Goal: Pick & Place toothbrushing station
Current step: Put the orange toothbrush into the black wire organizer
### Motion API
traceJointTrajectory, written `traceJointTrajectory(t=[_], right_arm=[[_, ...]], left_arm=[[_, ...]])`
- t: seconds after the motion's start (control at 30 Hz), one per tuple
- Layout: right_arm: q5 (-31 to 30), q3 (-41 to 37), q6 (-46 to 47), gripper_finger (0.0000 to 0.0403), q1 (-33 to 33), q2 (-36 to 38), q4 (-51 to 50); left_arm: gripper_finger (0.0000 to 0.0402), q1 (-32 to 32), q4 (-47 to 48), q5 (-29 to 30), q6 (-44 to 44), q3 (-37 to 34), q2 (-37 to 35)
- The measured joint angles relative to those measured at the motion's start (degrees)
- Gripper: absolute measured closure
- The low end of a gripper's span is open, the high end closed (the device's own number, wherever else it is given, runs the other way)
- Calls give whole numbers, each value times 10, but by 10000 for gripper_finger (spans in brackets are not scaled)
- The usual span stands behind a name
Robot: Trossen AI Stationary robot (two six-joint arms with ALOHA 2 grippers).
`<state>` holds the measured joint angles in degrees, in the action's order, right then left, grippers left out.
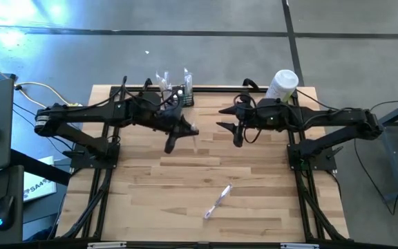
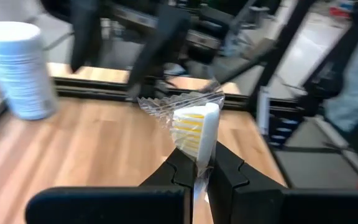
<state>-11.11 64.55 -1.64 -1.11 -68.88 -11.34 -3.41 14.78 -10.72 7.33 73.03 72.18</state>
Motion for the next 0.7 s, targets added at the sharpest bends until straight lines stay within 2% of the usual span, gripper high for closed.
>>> traceJointTrajectory(t=[0.17, 0.23, 0.33, 0.43, 0.57, 0.7], right_arm=[[48, 0, 14, 222, -10, 0, 12], [65, 0, 25, 227, -11, 0, 20], [84, 0, 32, 232, -11, 0, 22], [87, 0, 30, 233, -9, 0, 30], [88, 0, 32, 231, -3, 0, 79], [117, 0, 39, 230, -3, 0, 126]], left_arm=[[391, -12, 0, -87, -6, 0, 0], [391, -12, -2, -94, -2, 0, 0], [391, -11, -10, -73, 0, 0, 0], [391, -11, -15, -22, 0, 0, 4], [391, -11, -16, 39, 0, 0, 16], [391, -11, -22, 66, 0, 1, 29]])
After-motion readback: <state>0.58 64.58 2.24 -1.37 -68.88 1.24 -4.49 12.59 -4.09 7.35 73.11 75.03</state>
